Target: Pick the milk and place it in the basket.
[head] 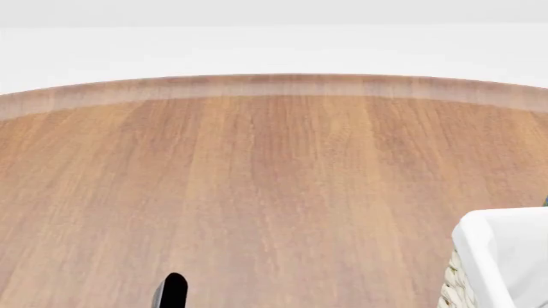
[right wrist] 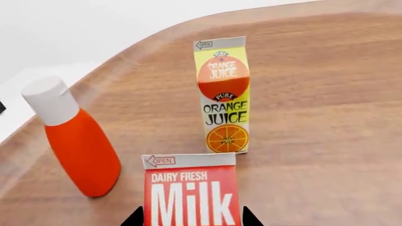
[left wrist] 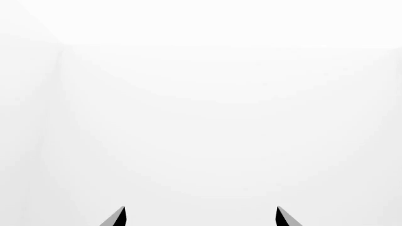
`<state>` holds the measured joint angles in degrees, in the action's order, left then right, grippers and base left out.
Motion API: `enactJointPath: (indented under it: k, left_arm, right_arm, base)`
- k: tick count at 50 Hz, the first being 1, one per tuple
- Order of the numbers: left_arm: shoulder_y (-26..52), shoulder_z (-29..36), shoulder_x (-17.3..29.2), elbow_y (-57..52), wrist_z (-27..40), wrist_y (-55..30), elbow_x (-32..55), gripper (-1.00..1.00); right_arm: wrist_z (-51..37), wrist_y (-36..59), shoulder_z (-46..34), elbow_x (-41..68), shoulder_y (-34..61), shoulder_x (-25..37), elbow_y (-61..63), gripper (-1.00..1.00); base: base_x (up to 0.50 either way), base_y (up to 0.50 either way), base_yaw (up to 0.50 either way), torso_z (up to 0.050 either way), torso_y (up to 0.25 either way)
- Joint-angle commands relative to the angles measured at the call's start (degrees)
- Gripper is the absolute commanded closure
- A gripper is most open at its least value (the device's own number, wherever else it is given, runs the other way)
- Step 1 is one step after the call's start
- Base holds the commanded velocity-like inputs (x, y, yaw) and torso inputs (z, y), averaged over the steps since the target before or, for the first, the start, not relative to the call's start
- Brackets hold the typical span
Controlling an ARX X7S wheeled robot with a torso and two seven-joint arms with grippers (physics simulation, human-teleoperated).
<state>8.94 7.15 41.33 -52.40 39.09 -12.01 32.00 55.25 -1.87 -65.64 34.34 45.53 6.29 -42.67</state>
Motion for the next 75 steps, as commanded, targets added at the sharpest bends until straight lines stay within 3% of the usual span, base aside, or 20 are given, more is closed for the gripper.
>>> enactJointPath:
  k: [1, 16, 33, 53, 63, 75]
  left_arm:
    - [0.12, -0.08, 0.24, -0.12, 0.20, -0.07, 0.24, -1.00]
    - [0.51, 0.58, 0.22, 0.11, 0.16, -0.19, -0.04, -1.00]
    - [-0.14, 0.67, 0.43, 0.00, 0.33, 0.13, -0.32, -1.00]
    - [-0.10, 0.78, 0.64, -0.01, 0.53, 0.21, -0.17, -1.00]
    - [0.18, 0.78, 0.73, 0.14, 0.58, 0.21, 0.03, -1.00]
    - [0.58, 0.95, 0.81, 0.14, 0.76, 0.00, 0.19, -1.00]
  right_arm:
    - [0.05, -0.59, -0.48, -0.64, -0.16, -0.40, -1.12, 1.00]
    - [-5.03, 0.91, 0.43, -1.10, 1.05, 0.60, -0.18, 1.00]
    - [-18.61, 12.89, 4.47, 1.52, 7.70, 13.95, 27.96, 1.00]
    - [-28.74, 22.01, 9.07, 3.22, 14.85, 21.32, 44.24, 1.00]
    - [-37.53, 24.41, 14.50, 4.28, 17.02, 23.99, 48.78, 1.00]
    - [-49.63, 27.11, 21.35, 5.67, 17.57, 24.04, 46.00, 1.00]
  base:
    - [0.00, 0.00, 0.00, 0.000, 0.000]
    - [0.00, 0.00, 0.00, 0.000, 0.000]
    - [0.00, 0.00, 0.00, 0.000, 0.000]
    - [0.00, 0.00, 0.00, 0.000, 0.001]
    - [0.00, 0.00, 0.00, 0.000, 0.001]
    - [0.00, 0.00, 0.00, 0.000, 0.002]
